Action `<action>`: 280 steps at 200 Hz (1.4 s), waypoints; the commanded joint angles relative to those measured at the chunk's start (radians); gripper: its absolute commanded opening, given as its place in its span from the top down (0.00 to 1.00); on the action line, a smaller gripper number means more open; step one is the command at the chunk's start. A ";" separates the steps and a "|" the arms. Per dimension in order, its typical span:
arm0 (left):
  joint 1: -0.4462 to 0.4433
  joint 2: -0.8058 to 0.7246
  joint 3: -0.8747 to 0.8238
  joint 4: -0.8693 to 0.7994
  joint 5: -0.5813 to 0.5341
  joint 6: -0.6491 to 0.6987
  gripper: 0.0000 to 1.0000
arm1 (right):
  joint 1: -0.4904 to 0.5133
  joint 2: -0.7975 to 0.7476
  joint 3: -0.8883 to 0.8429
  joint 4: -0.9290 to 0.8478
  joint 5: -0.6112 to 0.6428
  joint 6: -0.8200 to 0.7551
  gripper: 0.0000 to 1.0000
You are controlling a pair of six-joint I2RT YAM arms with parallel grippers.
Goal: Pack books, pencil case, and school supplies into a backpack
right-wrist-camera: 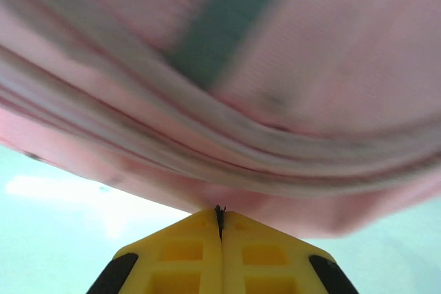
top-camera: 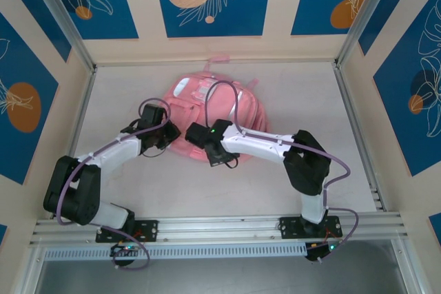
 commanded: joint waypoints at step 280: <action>-0.188 0.126 0.118 0.002 0.217 0.150 0.71 | -0.085 -0.089 -0.118 0.356 -0.038 0.272 0.54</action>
